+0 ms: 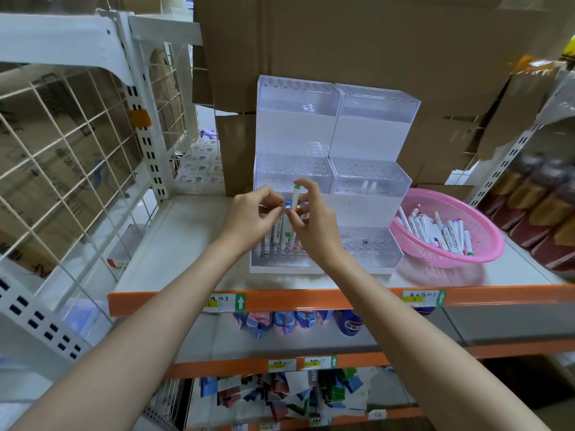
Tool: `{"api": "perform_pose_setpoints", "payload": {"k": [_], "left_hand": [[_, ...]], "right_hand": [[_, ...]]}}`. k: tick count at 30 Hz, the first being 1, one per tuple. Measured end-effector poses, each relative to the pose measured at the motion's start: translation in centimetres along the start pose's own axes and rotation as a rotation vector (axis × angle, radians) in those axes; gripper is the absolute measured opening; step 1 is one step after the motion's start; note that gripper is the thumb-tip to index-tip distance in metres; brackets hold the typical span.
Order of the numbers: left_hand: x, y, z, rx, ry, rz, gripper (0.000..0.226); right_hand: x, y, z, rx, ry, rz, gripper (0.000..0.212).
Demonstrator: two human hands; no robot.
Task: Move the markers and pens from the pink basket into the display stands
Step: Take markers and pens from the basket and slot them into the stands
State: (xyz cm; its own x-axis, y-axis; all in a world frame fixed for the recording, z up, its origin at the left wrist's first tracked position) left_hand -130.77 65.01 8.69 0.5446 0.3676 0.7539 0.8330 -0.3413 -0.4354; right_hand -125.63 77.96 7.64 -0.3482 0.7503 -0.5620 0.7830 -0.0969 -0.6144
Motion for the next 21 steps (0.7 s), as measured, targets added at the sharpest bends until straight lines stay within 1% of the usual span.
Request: {"api": "perform_pose_setpoints", "payload": {"k": [2, 7, 11, 15, 18, 21], "left_hand": [[-0.1, 0.2, 0.0, 0.012, -0.038, 0.028, 0.005], [0.1, 0.8, 0.3, 0.022, -0.179, 0.17, 0.006], [-0.1, 0.8, 0.4, 0.01, -0.214, 0.168, 0.007], [-0.5, 0.8, 0.7, -0.038, -0.291, 0.18, 0.006], [-0.6, 1.1, 0.7, -0.014, -0.304, 0.189, 0.005], [-0.4, 1.2, 0.5, 0.002, -0.355, 0.237, 0.009]], "right_hand": [[0.0, 0.0, 0.0, 0.004, 0.006, -0.005, 0.046], [0.1, 0.2, -0.2, 0.013, 0.008, -0.001, 0.045], [0.0, 0.3, -0.1, 0.022, 0.0, -0.012, 0.045], [0.0, 0.4, -0.1, 0.027, -0.002, -0.019, 0.043], [-0.1, 0.5, -0.1, 0.031, -0.005, -0.028, 0.041], [-0.1, 0.4, -0.1, 0.037, -0.006, -0.034, 0.039]]}}
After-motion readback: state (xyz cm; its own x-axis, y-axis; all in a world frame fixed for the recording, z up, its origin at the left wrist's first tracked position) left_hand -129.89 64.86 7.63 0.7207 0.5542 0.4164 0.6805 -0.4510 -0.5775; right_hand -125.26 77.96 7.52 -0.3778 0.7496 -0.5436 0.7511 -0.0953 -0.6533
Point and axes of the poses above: each hand's wrist, its own y-axis away from the middle knuckle, its own z-axis out of the palm, x = y × z, the point moved 4 cm from there along -y, towards the middle knuckle, and after that the axes turned 11 degrees about -z, right-handed, at the moved point
